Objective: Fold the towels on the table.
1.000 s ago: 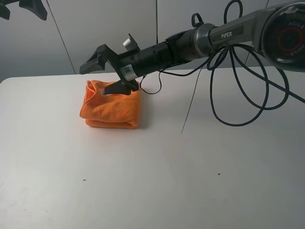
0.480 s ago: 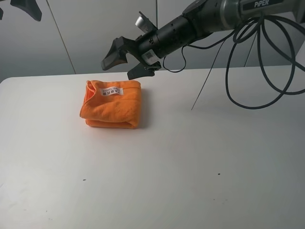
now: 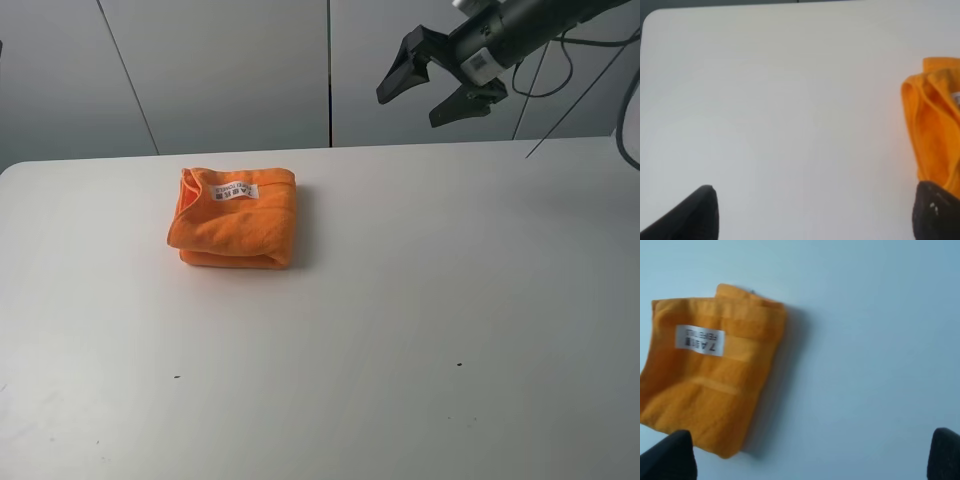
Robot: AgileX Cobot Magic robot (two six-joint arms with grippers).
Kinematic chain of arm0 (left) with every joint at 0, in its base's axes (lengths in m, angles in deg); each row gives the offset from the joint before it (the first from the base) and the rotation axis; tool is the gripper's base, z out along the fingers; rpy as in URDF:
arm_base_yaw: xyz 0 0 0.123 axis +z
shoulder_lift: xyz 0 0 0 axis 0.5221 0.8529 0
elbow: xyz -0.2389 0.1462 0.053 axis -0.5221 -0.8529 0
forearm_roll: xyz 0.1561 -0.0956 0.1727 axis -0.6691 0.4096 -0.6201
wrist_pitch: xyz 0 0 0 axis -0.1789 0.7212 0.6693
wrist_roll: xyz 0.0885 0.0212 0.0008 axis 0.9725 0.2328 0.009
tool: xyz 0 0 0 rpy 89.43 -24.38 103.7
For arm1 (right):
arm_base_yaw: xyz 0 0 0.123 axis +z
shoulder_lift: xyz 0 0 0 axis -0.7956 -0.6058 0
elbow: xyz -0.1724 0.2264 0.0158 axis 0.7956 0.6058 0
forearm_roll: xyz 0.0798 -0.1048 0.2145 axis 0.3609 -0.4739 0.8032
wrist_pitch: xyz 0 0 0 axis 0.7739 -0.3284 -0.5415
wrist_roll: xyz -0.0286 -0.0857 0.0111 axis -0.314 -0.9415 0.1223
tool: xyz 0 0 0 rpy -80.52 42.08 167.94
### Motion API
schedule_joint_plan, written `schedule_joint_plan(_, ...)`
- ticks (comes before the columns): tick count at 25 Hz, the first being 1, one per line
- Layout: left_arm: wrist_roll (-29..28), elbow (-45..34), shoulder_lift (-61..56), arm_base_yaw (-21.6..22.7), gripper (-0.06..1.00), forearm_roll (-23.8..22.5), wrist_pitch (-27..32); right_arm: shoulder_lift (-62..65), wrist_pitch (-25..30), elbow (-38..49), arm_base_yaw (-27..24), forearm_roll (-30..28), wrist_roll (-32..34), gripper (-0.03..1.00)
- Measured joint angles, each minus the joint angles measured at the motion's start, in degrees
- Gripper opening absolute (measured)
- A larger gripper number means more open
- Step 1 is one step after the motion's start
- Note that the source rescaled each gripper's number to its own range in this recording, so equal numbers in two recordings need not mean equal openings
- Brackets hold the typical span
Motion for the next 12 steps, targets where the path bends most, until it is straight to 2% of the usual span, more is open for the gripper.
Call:
schedule_joint_plan(4,0.0,-5.6,-7.4,4.3,0.99,1.4,0.1,11.9,-0.3,6.5,-4.5,-7.8,1.8,1.00)
schedule_joint_plan(7,0.1,-8.9,-14.6,4.9,0.99,2.8,0.5,21.8,-0.2,11.3,-5.0,-13.0,3.9,1.00)
schedule_joint_plan(12,0.1,-12.8,-28.0,4.9,0.99,3.7,2.7,41.2,0.1,19.0,-5.0,-14.8,5.0,1.00)
